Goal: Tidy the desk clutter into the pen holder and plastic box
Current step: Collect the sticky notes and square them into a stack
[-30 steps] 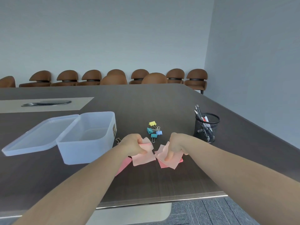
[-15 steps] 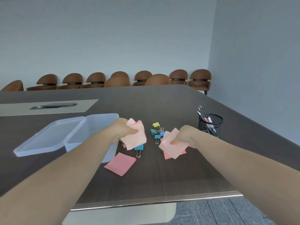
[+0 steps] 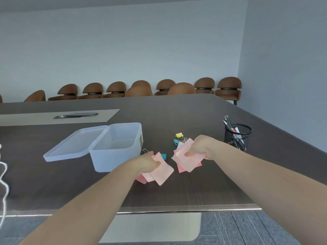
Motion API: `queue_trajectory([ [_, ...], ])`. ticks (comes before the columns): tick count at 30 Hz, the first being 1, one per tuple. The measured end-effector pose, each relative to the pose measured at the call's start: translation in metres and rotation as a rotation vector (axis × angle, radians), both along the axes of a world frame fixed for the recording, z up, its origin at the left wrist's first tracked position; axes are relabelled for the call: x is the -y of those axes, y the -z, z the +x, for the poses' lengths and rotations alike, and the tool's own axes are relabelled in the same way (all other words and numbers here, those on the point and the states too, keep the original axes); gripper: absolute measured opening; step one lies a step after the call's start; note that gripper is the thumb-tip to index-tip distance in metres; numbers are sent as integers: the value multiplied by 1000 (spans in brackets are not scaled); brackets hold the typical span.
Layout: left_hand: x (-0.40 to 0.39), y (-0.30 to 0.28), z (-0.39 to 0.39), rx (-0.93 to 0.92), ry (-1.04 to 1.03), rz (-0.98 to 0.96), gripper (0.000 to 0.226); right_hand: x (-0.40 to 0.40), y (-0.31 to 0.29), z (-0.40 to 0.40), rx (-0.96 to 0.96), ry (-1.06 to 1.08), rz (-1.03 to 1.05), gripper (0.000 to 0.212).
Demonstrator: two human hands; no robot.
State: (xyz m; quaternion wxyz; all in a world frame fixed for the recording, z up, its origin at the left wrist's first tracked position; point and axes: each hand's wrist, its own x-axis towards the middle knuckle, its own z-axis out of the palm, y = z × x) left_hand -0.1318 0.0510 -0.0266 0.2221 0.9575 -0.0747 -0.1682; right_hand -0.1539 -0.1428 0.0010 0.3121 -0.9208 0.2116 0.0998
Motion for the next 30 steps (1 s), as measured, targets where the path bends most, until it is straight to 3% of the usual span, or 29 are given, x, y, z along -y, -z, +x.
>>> queue_trajectory([
  [3, 2, 14, -3, 73, 12, 84, 61, -1, 4, -2, 24, 4, 66, 19],
  [9, 3, 21, -6, 158, -28, 130, 45, 2, 6, -4, 48, 13, 75, 41],
  [15, 2, 20, 1, 196, 36, 45, 44, 3, 7, -2, 60, -29, 75, 45],
  [26, 6, 15, 5, 209, -30, -60, 55, 7, 8, -5, 70, -22, 138, 43],
  [30, 6, 6, 7, 202, -130, -192, 43, 8, 6, -8, 104, 41, 294, 41],
])
